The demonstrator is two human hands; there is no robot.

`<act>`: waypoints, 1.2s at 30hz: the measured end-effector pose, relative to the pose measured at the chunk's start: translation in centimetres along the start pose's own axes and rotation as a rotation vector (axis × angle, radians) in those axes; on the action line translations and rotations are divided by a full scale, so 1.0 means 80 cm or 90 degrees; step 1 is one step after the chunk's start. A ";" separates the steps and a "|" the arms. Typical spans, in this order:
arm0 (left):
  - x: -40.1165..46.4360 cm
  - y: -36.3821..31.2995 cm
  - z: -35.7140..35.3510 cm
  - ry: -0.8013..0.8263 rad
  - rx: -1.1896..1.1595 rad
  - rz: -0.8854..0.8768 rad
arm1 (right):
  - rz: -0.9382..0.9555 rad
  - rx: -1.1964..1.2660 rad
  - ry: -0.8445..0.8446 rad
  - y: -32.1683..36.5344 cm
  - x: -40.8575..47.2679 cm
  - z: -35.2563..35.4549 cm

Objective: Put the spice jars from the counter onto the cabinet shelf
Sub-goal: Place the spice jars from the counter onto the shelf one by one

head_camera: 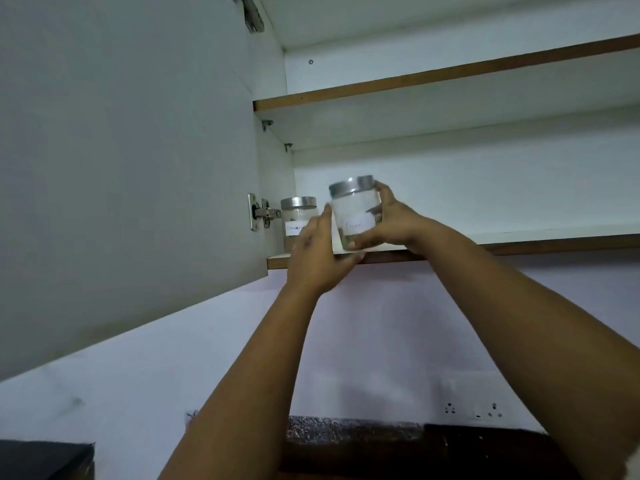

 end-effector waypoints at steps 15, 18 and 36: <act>-0.038 0.093 -0.035 -0.295 0.221 -0.178 | -0.190 -0.151 0.134 -0.055 0.083 -0.081; -0.037 0.092 -0.037 -0.304 0.214 -0.175 | -0.179 -0.142 0.142 -0.055 0.085 -0.085; -0.046 0.082 -0.026 -0.271 0.161 -0.158 | -0.083 -0.525 -0.040 -0.043 0.008 -0.044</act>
Point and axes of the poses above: each hand's wrist, its own x-axis towards the middle knuckle, its own z-axis out of the back of the hand, y = z × x, the point moved 6 cm from there along x, towards the middle knuckle, and after that the axes turned 14 degrees about -y, right-handed, at the moved point
